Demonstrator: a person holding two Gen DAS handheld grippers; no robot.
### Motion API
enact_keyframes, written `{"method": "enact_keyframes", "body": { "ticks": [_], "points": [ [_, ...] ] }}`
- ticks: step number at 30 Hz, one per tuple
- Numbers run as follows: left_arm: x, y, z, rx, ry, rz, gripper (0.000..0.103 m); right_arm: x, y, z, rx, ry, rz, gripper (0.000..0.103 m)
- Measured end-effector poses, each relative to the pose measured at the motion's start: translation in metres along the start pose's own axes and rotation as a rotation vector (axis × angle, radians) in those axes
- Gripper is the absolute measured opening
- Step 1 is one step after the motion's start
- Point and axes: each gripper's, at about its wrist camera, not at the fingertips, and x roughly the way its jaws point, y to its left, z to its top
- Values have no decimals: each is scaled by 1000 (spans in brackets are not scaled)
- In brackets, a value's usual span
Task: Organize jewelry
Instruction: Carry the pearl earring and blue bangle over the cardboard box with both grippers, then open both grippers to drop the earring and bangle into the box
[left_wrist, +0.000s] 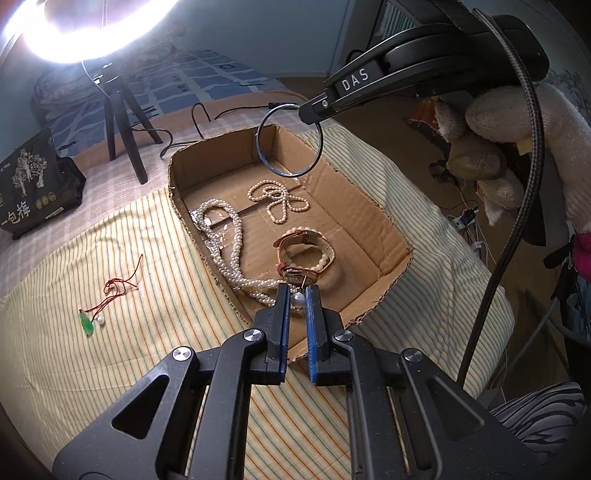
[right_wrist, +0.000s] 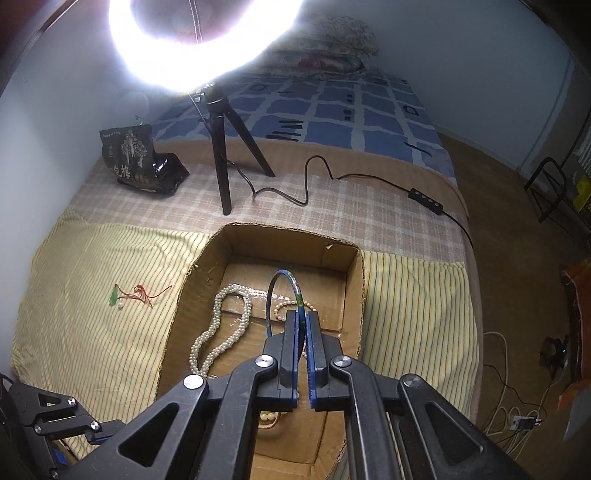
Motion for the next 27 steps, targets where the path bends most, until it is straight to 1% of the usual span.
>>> {"method": "enact_keyframes", "body": {
  "ticks": [6,8,9,10,11,12,13,14,15,16,19,20,27],
  "points": [
    [4,-2,2,1,0,-2,6,5,0,-1,4,7,22,2],
    [4,-2,3,3,-1,-1,6,5,0,-1,0,6,30,11],
    [4,-3,3,5,-1,6,6,5,1,-1,-1,3,34,26],
    [5,-3,3,10,2,6,6,5,1,-1,-2,-2,34,35],
    [5,-3,3,13,3,7,7,4,1,-1,-1,-8,29,36],
    [6,-4,3,18,3,11,19,4,2,-1,-1,-10,25,41],
    [6,-5,3,23,2,21,41,3,2,0,-1,-13,20,54],
    [5,-5,3,24,-5,29,50,3,2,0,-1,-16,17,62],
    [4,-5,3,24,-13,33,55,3,3,0,-3,-22,16,75],
    [3,-5,2,26,-21,37,56,2,4,0,-5,-30,13,81],
    [5,-3,2,21,-9,44,56,1,7,1,-19,-41,-10,89],
    [6,-2,2,19,-6,48,56,2,7,1,-22,-41,-17,89],
    [4,0,0,12,-6,59,57,5,14,2,-40,-34,-41,91]
  ]
}}
